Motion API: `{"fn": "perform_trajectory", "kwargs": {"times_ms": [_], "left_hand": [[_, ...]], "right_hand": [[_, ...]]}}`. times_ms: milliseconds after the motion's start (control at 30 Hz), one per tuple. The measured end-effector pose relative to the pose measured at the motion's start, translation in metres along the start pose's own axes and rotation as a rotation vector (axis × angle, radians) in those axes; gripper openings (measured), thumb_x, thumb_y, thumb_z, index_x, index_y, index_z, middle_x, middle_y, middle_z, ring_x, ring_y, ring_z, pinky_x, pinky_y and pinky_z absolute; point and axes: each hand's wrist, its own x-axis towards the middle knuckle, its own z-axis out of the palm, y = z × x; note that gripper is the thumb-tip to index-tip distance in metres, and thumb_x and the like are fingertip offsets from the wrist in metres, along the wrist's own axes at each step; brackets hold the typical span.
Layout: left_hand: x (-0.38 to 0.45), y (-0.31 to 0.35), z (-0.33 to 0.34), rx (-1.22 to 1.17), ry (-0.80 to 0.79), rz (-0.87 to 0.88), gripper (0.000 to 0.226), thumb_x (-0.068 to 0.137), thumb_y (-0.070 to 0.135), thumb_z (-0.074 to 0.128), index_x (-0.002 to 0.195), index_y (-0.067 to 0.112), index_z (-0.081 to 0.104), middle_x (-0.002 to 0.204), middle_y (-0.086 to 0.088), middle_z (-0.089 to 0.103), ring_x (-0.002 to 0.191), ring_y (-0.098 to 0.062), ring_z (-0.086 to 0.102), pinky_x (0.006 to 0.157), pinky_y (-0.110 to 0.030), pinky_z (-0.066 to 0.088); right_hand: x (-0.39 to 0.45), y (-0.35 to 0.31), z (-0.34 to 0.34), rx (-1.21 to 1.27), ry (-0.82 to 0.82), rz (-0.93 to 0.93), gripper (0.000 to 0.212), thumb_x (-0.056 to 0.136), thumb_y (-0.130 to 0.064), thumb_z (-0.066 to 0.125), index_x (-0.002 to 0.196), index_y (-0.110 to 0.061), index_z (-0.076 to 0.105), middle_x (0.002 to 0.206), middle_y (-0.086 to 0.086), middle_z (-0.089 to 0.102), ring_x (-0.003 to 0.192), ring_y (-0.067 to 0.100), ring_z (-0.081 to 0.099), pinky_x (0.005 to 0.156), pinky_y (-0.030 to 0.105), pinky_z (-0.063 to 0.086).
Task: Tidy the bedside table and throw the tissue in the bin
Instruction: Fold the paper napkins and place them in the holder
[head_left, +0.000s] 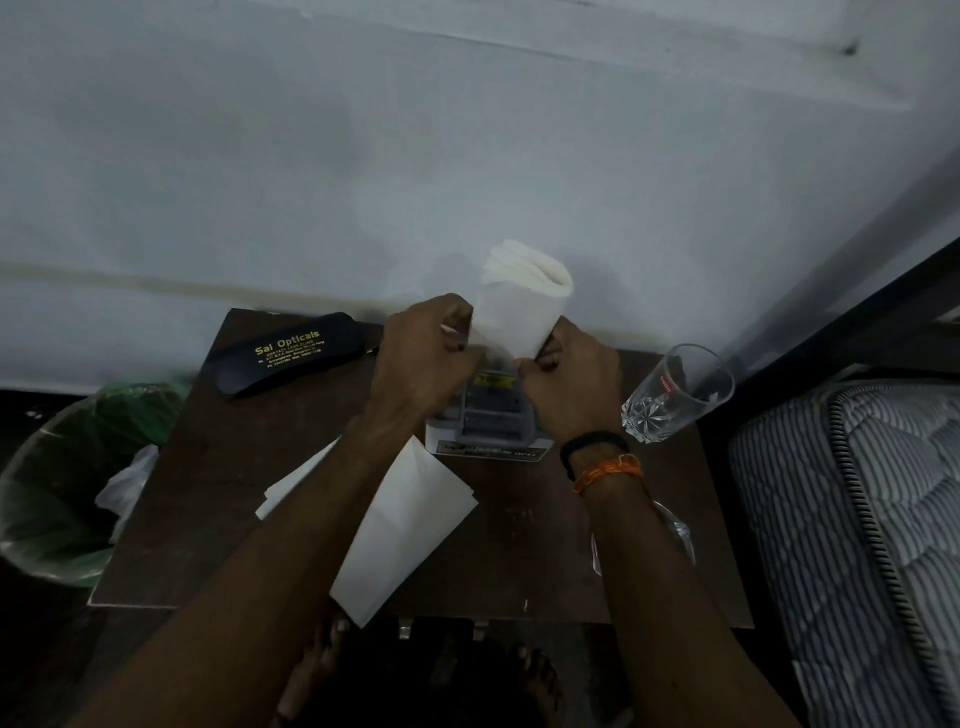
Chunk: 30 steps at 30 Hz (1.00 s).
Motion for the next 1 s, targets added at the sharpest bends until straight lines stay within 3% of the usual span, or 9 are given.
{"fn": "perform_trajectory", "kwargs": {"times_ms": [67, 200, 333, 467, 600, 700, 800, 900, 1000], "left_hand": [[0.001, 0.004, -0.005, -0.046, 0.010, -0.015, 0.017, 0.078, 0.025, 0.080, 0.087, 0.016, 0.069, 0.083, 0.008, 0.069, 0.073, -0.005, 0.065, 0.062, -0.002, 0.046], [0.002, 0.008, -0.007, -0.091, 0.048, -0.020, 0.012, 0.081, 0.026, 0.078, 0.082, 0.023, 0.067, 0.076, 0.013, 0.066, 0.069, -0.004, 0.064, 0.059, -0.003, 0.046], [0.001, 0.000, -0.003, -0.045, 0.020, 0.001, 0.017, 0.080, 0.025, 0.079, 0.079, 0.012, 0.069, 0.074, 0.001, 0.069, 0.069, -0.009, 0.065, 0.063, -0.016, 0.051], [0.002, -0.009, -0.001, 0.082, -0.069, 0.019, 0.015, 0.077, 0.022, 0.080, 0.079, 0.009, 0.072, 0.079, -0.002, 0.072, 0.074, -0.015, 0.067, 0.074, -0.033, 0.057], [0.003, -0.004, -0.005, 0.041, -0.048, -0.025, 0.026, 0.075, 0.031, 0.082, 0.091, 0.015, 0.070, 0.091, 0.007, 0.068, 0.083, -0.009, 0.063, 0.071, -0.014, 0.046], [0.005, 0.002, -0.007, -0.038, -0.031, -0.052, 0.030, 0.077, 0.033, 0.081, 0.100, 0.018, 0.070, 0.101, 0.006, 0.071, 0.083, -0.011, 0.068, 0.071, -0.015, 0.050], [0.004, 0.003, -0.006, -0.042, -0.027, -0.031, 0.015, 0.081, 0.030, 0.078, 0.087, 0.019, 0.069, 0.090, 0.005, 0.072, 0.078, -0.009, 0.068, 0.069, -0.019, 0.053], [0.002, -0.003, -0.003, -0.023, -0.042, 0.008, 0.015, 0.081, 0.025, 0.077, 0.081, 0.013, 0.069, 0.078, 0.002, 0.071, 0.072, -0.012, 0.067, 0.067, -0.026, 0.055], [0.000, -0.006, -0.001, -0.003, -0.070, 0.023, 0.011, 0.081, 0.019, 0.077, 0.079, 0.014, 0.068, 0.072, 0.007, 0.067, 0.068, -0.004, 0.063, 0.066, -0.020, 0.050]], "right_hand": [[0.001, -0.004, -0.003, 0.102, 0.013, 0.024, 0.016, 0.078, -0.017, 0.072, 0.091, -0.015, 0.063, 0.077, -0.006, 0.064, 0.071, 0.009, 0.059, 0.060, 0.019, 0.048], [0.002, -0.010, -0.008, 0.223, 0.133, -0.007, 0.018, 0.083, -0.026, 0.071, 0.096, -0.014, 0.066, 0.082, -0.008, 0.065, 0.070, -0.001, 0.058, 0.056, 0.008, 0.042], [0.002, -0.004, -0.003, 0.162, 0.161, -0.029, 0.015, 0.085, -0.024, 0.070, 0.089, -0.010, 0.068, 0.079, 0.003, 0.069, 0.070, 0.014, 0.061, 0.059, 0.017, 0.042], [0.002, 0.003, 0.002, 0.114, 0.056, 0.001, 0.017, 0.084, -0.024, 0.072, 0.096, -0.012, 0.072, 0.082, 0.004, 0.073, 0.077, 0.018, 0.066, 0.070, 0.031, 0.055], [0.003, 0.002, -0.002, 0.164, 0.052, 0.019, 0.021, 0.080, -0.023, 0.074, 0.099, -0.016, 0.070, 0.086, -0.003, 0.071, 0.078, 0.011, 0.065, 0.069, 0.028, 0.055], [0.003, -0.001, -0.005, 0.225, 0.103, -0.010, 0.021, 0.081, -0.024, 0.074, 0.101, -0.020, 0.068, 0.089, -0.006, 0.069, 0.077, 0.009, 0.064, 0.064, 0.018, 0.051], [0.003, 0.000, -0.005, 0.199, 0.141, -0.031, 0.016, 0.083, -0.023, 0.071, 0.098, -0.016, 0.070, 0.087, -0.001, 0.072, 0.075, 0.012, 0.065, 0.062, 0.015, 0.048], [0.002, 0.003, -0.002, 0.156, 0.107, -0.020, 0.014, 0.083, -0.025, 0.069, 0.091, -0.014, 0.071, 0.078, 0.002, 0.070, 0.073, 0.017, 0.065, 0.064, 0.029, 0.053], [0.003, 0.006, 0.001, 0.100, 0.078, 0.003, 0.014, 0.081, -0.024, 0.072, 0.090, -0.013, 0.070, 0.078, 0.002, 0.070, 0.074, 0.018, 0.064, 0.065, 0.029, 0.052]]}}
